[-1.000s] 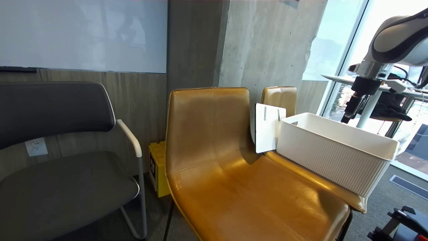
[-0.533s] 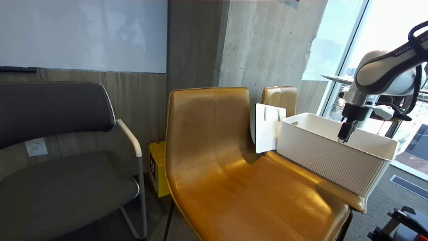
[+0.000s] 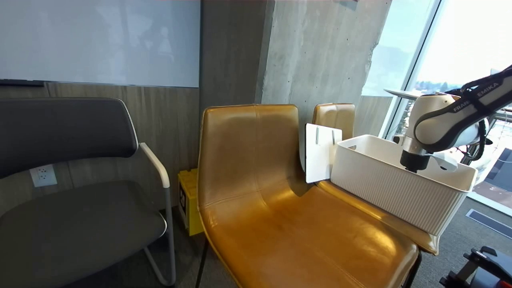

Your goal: Put the ropes inside the basket then remove them

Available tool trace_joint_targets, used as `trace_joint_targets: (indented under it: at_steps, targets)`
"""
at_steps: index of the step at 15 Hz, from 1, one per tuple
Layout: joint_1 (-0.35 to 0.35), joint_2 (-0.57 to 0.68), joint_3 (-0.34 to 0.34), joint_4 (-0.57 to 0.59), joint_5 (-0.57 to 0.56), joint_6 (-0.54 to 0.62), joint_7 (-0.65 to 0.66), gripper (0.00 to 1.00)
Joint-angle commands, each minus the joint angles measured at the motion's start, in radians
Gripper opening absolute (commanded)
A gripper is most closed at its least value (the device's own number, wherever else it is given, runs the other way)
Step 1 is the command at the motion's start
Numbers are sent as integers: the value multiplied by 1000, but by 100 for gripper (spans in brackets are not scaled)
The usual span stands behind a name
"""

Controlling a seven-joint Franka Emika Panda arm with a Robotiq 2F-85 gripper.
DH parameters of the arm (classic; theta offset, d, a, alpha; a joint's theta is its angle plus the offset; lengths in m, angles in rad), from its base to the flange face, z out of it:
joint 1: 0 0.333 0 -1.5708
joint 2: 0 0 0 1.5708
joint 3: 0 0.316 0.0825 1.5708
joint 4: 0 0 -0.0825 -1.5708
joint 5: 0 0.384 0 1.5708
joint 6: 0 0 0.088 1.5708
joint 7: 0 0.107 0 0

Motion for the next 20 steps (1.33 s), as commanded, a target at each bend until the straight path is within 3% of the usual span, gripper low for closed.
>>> trace_joint_targets:
  at_steps: [1, 5, 6, 7, 9, 18, 20]
  targets:
    - [21, 63, -25, 39, -100, 51, 13, 100]
    - [17, 113, -18, 62, -133, 61, 22, 100]
    - [16, 122, -17, 61, -132, 62, 26, 94]
    - [13, 127, -13, 56, -128, 60, 28, 72]
    - [10, 129, -12, 39, -125, 61, 35, 69]
    - [7, 30, -4, 20, -114, -4, 29, 1]
    - [1, -36, 3, 8, -104, -43, 18, 0]
